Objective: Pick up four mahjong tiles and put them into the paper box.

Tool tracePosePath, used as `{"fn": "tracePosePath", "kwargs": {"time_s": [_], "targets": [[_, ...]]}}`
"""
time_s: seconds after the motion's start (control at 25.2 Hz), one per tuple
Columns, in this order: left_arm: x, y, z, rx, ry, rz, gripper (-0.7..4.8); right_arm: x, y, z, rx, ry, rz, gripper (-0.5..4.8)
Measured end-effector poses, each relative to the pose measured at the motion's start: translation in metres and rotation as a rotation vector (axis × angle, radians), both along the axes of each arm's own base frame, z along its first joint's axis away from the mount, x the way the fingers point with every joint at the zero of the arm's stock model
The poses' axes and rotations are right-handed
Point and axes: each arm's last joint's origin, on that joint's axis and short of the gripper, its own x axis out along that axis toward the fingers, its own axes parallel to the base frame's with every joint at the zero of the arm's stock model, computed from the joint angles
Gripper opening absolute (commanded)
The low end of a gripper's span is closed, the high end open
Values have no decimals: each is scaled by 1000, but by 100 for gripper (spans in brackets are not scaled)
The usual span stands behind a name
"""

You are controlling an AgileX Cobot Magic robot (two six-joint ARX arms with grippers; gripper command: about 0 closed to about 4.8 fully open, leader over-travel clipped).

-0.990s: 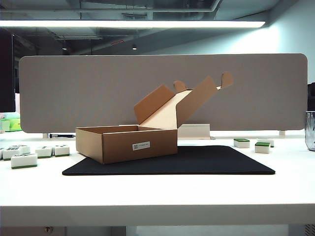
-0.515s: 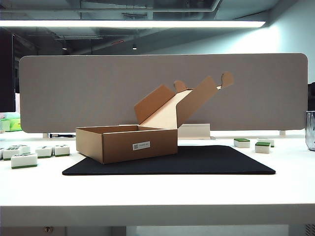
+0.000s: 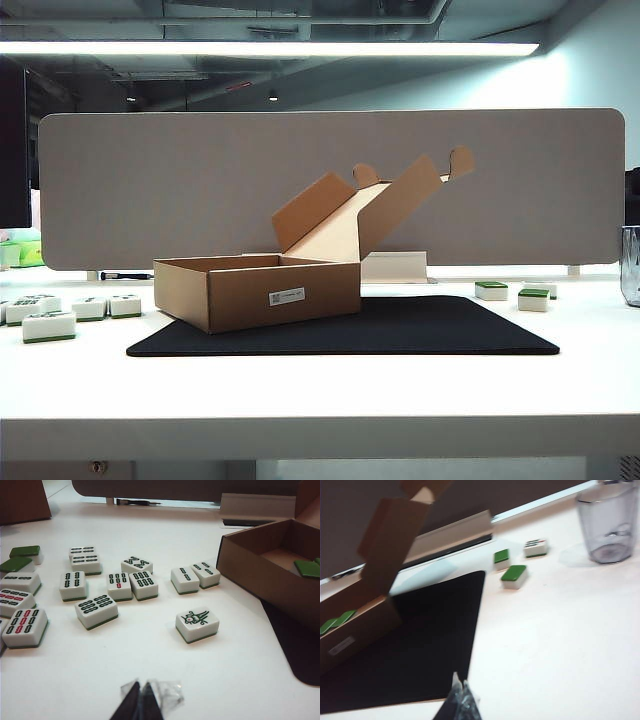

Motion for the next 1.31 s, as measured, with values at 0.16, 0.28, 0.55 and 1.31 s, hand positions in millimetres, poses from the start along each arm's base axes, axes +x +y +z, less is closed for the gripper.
{"fn": "tracePosePath", "kwargs": {"time_s": [0.16,0.28,0.55,1.31], "targets": [[0,0,0,0,0,0,-6,2,-3,-14,-6,49,-86,-1],[0,0,0,0,0,0,-6,2,-4,-15,-14,55,-136,-1],[0,0,0,0,0,0,-6,2,-5,-16,-23,66,-167,-1],[0,0,0,0,0,0,-6,2,-4,-16,-23,66,-165,-1]]}}
